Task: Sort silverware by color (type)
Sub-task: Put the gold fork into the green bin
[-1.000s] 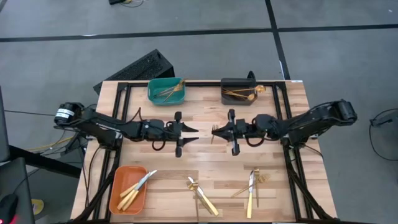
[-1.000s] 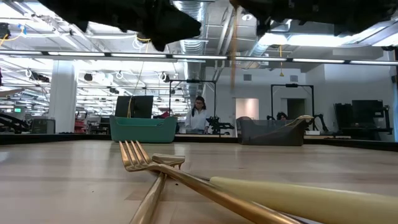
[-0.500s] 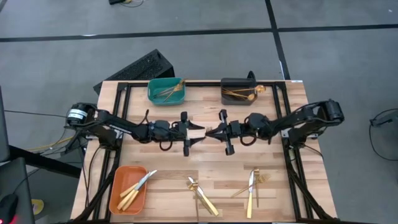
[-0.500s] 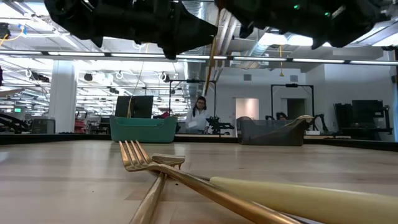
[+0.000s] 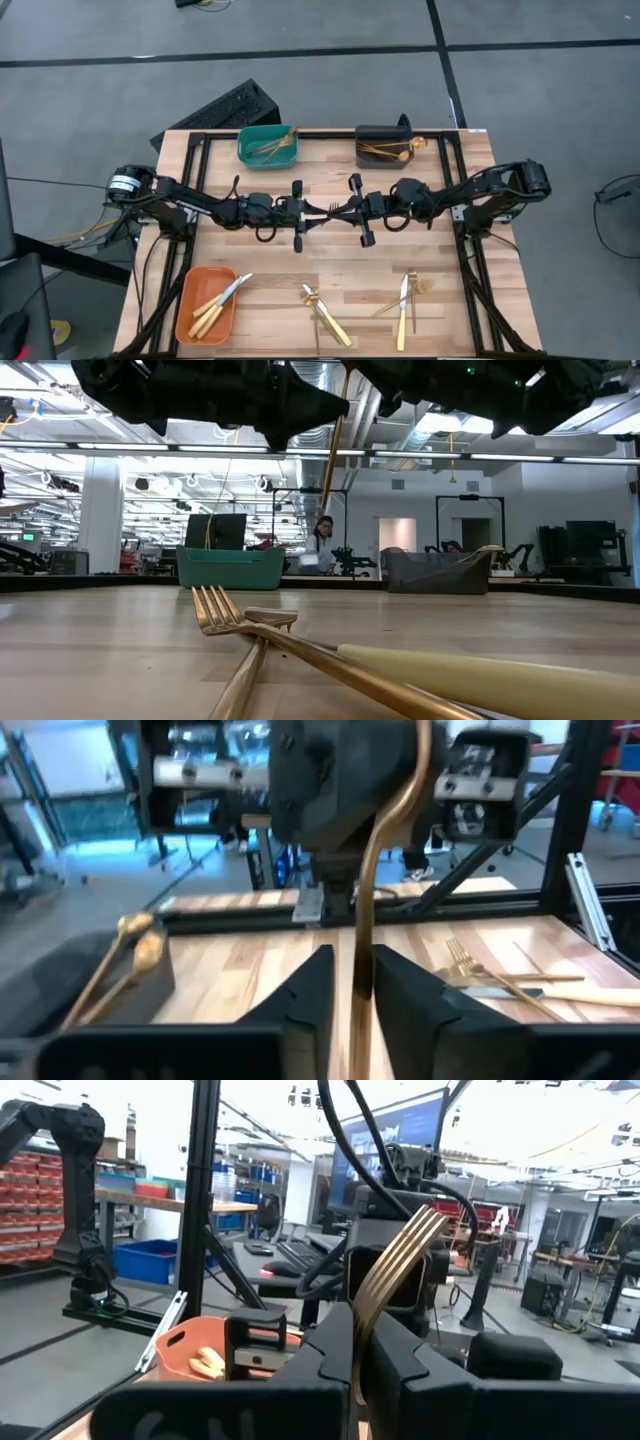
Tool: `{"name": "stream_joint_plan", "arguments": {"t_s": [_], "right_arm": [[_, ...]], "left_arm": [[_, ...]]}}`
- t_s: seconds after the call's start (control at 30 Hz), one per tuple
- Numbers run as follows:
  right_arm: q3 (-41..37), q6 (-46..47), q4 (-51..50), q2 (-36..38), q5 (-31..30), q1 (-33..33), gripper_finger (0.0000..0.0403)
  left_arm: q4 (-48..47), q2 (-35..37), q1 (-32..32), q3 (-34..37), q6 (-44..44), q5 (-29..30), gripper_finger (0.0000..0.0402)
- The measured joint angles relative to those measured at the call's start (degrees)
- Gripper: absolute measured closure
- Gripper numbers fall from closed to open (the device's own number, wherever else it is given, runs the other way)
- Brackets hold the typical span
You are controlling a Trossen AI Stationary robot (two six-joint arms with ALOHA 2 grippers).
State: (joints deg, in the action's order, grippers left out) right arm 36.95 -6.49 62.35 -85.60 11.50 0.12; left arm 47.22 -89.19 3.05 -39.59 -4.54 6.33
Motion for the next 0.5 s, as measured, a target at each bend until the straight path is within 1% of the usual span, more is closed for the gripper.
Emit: {"name": "stream_joint_plan", "arguments": {"t_s": [0.17,0.27,0.5], "right_arm": [[0.0,0.2,0.0,0.0,0.5,-0.3,0.0374],[0.0,0.2,-0.1,0.1,0.6,-0.3,0.0373],[-0.1,-0.9,-0.4,0.0,0.7,-0.3,0.0368]], "left_arm": [[0.4,0.0,-0.9,-0.2,-1.0,-3.3,0.0391],[-0.9,0.0,-1.1,-0.7,-0.9,-5.0,0.0394],[-1.6,0.0,-1.2,-0.8,-1.8,-4.5,0.0398]]}}
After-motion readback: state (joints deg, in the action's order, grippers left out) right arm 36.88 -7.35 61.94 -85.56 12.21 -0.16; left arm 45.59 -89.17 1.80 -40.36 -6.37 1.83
